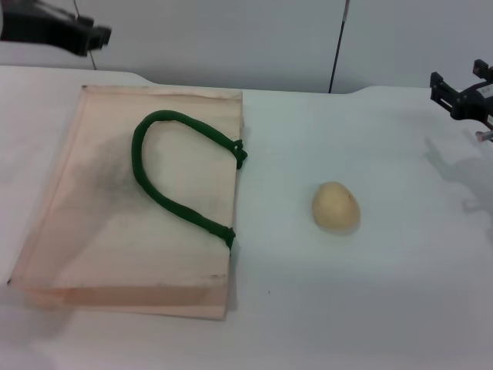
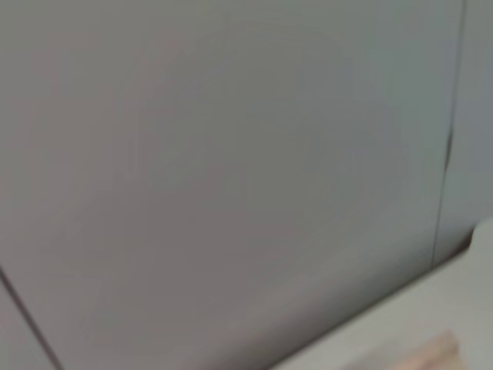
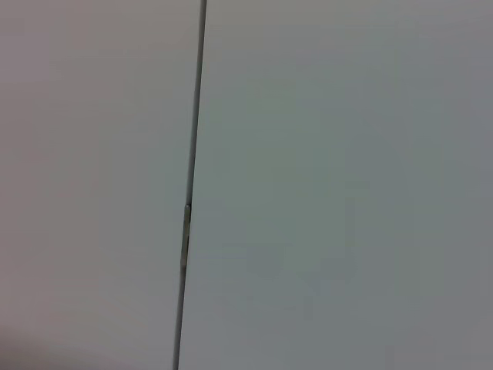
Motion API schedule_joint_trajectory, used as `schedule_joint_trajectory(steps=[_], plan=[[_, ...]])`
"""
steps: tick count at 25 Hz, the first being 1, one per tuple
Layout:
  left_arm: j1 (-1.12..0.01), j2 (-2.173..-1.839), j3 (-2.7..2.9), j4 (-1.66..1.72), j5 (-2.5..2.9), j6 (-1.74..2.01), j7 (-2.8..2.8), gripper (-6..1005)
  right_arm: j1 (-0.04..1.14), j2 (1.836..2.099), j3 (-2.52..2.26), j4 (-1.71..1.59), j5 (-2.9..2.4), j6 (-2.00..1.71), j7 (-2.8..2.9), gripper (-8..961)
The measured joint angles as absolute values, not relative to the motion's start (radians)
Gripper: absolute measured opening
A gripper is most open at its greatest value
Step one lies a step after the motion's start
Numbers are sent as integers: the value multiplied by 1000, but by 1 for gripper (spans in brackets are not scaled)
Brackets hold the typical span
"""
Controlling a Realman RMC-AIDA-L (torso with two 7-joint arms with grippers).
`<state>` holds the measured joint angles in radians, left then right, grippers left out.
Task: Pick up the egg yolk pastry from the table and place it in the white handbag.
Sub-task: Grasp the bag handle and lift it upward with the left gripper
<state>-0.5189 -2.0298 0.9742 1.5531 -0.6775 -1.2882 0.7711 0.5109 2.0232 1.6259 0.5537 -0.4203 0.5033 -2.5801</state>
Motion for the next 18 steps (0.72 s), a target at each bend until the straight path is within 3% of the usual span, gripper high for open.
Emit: schedule_joint_trajectory(steps=[18], plan=[[-650, -2026, 975, 1267, -504, -1282, 804, 287, 501, 2023, 1610, 580, -420, 503, -2569, 774]])
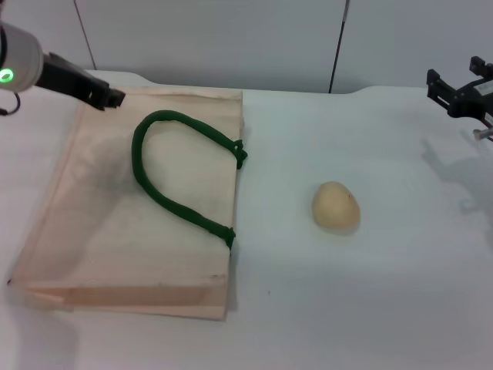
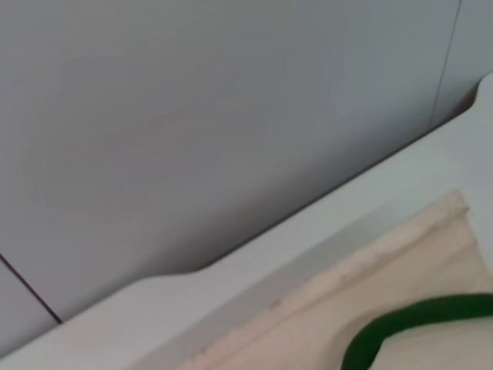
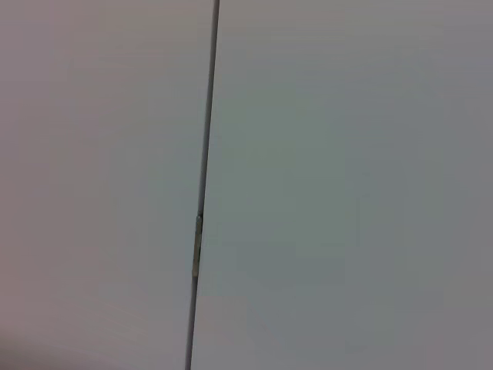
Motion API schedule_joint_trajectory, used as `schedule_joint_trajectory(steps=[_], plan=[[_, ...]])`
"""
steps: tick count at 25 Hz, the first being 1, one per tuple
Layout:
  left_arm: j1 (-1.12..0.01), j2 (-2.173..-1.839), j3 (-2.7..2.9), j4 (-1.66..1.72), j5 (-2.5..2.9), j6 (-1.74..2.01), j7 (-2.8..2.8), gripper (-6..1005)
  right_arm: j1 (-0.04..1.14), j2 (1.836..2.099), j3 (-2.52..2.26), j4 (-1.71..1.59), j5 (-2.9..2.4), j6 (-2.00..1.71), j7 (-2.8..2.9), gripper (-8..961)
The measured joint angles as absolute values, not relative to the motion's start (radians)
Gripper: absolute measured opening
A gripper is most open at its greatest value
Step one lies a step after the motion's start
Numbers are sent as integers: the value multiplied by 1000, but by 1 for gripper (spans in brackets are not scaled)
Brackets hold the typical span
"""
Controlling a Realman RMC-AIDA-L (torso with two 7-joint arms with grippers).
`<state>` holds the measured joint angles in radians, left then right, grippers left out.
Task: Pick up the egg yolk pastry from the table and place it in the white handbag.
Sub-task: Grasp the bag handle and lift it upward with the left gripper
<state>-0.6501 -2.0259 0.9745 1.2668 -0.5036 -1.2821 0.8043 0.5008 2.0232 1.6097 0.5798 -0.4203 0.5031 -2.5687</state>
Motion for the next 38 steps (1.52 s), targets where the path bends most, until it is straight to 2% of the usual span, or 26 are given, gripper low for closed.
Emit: schedule_joint_trajectory(steps=[14, 17, 25, 38], plan=[[-678, -2028, 976, 1143, -511, -1204, 831, 295, 492, 2023, 1586, 607, -420, 503, -2568, 775], [-681, -2028, 979, 1137, -510, -1191, 833, 333, 489, 2023, 1583, 622, -420, 503, -2568, 775], [-712, -2027, 978, 1014, -506, -1115, 849, 406, 429, 2023, 1559, 735, -420, 475, -2568, 775], [-726, -2031, 979, 946, -512, -1048, 873, 415, 370, 2023, 1534, 867, -422, 416, -2586, 776]])
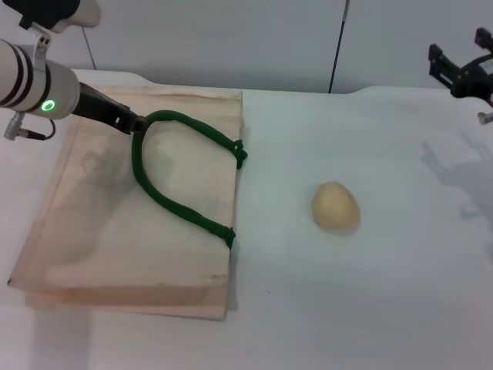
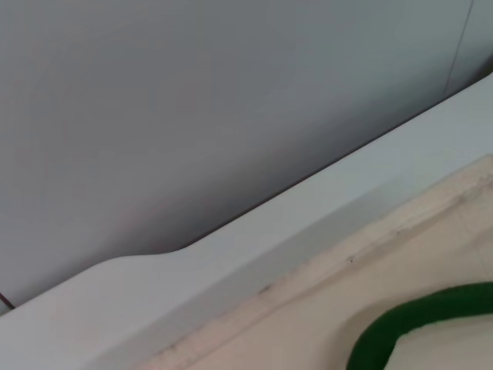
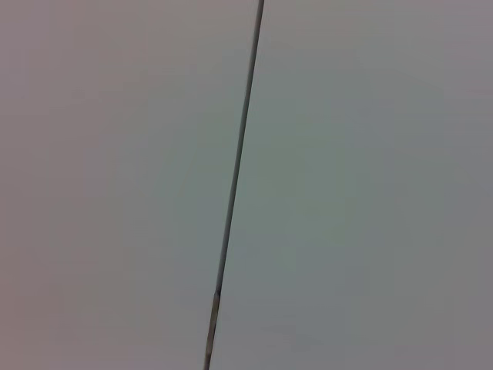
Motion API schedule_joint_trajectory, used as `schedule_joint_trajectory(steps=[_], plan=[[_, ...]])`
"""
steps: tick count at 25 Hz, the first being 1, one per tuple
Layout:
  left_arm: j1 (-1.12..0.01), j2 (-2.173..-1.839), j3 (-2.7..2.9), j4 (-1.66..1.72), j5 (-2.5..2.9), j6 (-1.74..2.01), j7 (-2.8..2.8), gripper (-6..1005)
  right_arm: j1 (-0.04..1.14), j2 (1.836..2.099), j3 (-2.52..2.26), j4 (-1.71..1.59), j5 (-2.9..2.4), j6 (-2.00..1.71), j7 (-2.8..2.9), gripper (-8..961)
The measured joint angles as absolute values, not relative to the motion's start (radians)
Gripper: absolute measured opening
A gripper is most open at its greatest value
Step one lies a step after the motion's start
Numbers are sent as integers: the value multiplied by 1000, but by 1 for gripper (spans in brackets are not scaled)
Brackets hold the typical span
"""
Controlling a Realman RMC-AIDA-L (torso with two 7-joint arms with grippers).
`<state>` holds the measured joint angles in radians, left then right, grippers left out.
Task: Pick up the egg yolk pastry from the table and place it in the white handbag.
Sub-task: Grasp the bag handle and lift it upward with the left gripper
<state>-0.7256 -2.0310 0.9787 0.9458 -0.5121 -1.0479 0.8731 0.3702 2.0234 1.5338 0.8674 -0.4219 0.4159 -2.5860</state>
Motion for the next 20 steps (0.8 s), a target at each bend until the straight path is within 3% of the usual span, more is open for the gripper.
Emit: schedule_joint_trajectory(steps=[20], plan=[[-757, -2032, 1003, 875, -510, -1010, 882, 410, 360, 2024, 1544, 904, -415, 428, -2600, 776]])
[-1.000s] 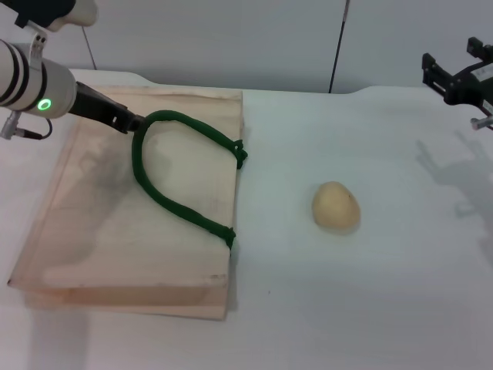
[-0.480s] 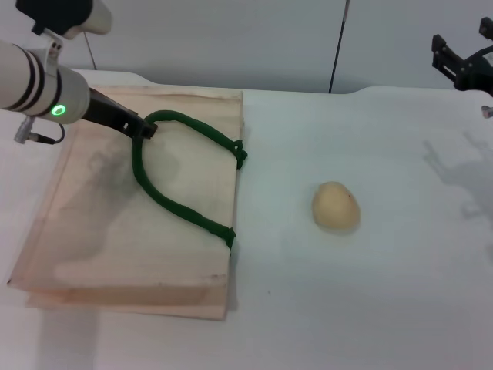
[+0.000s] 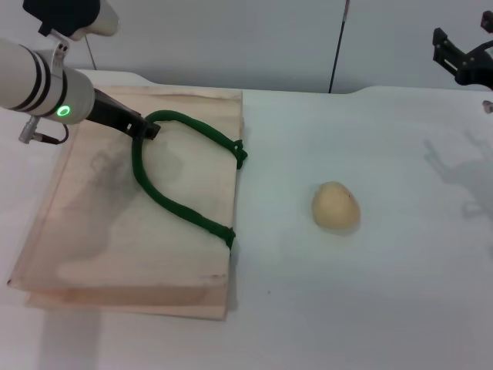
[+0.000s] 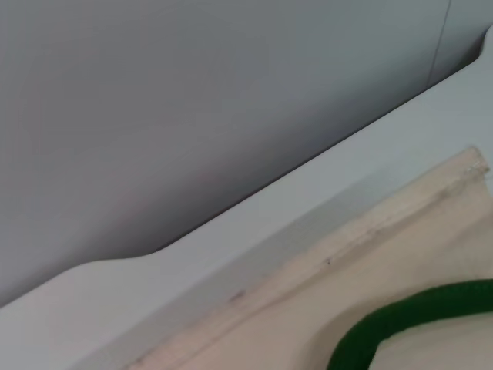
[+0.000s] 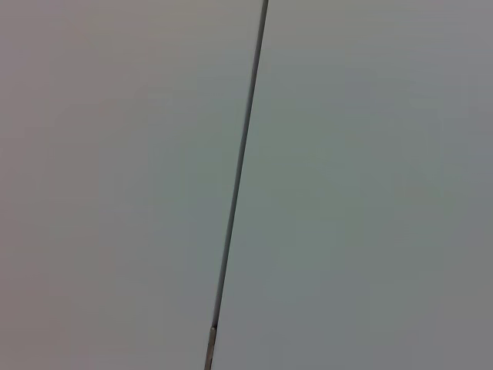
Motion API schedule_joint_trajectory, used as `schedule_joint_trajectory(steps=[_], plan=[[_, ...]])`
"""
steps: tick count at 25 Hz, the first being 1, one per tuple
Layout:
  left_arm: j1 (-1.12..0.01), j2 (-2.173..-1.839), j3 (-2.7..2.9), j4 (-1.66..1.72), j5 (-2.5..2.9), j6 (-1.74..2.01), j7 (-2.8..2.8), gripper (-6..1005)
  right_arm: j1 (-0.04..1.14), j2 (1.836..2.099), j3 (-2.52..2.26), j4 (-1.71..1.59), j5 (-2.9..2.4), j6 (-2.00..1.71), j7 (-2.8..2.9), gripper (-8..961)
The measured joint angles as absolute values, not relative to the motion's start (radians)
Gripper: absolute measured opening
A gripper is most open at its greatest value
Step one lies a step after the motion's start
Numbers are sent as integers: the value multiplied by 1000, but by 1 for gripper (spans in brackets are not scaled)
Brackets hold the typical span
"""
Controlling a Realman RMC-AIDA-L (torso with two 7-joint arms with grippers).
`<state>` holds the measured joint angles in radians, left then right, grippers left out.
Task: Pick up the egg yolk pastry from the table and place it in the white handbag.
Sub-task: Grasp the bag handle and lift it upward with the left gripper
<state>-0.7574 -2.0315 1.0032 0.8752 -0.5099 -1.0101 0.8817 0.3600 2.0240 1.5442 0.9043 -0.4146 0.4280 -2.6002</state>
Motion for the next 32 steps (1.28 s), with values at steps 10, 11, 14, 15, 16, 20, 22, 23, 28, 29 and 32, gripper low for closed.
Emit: schedule_joint_trajectory(steps=[10, 11, 14, 15, 16, 20, 22, 23, 28, 29, 32], plan=[[-778, -2028, 1004, 811, -502, -976, 882, 408, 334, 2025, 1544, 942, -415, 428, -2599, 773], [-778, -2028, 1004, 808, -501, -972, 881, 408, 332, 2025, 1543, 944, -415, 428, -2599, 772], [-778, -2027, 1005, 804, -500, -966, 880, 407, 329, 2025, 1542, 945, -416, 428, -2599, 772], [-778, -2027, 1005, 804, -500, -965, 879, 407, 328, 2025, 1542, 945, -416, 428, -2600, 773], [-778, -2027, 1005, 804, -500, -962, 878, 407, 326, 2025, 1543, 945, -417, 428, -2600, 773], [-776, -2027, 1004, 803, -500, -955, 876, 406, 325, 2025, 1543, 945, -418, 428, -2599, 773], [-776, -2026, 1004, 802, -500, -953, 875, 405, 325, 2025, 1543, 945, -419, 428, -2599, 773], [-776, -2026, 1003, 802, -500, -951, 875, 405, 325, 2025, 1543, 945, -419, 428, -2599, 773], [-776, -2027, 1003, 789, -500, -945, 874, 404, 325, 2025, 1543, 946, -419, 428, -2599, 773], [-779, -2026, 1002, 779, -500, -941, 874, 404, 325, 2025, 1542, 947, -419, 428, -2599, 773], [-783, -2024, 1002, 759, -500, -926, 874, 403, 325, 2025, 1539, 949, -419, 428, -2599, 773]])
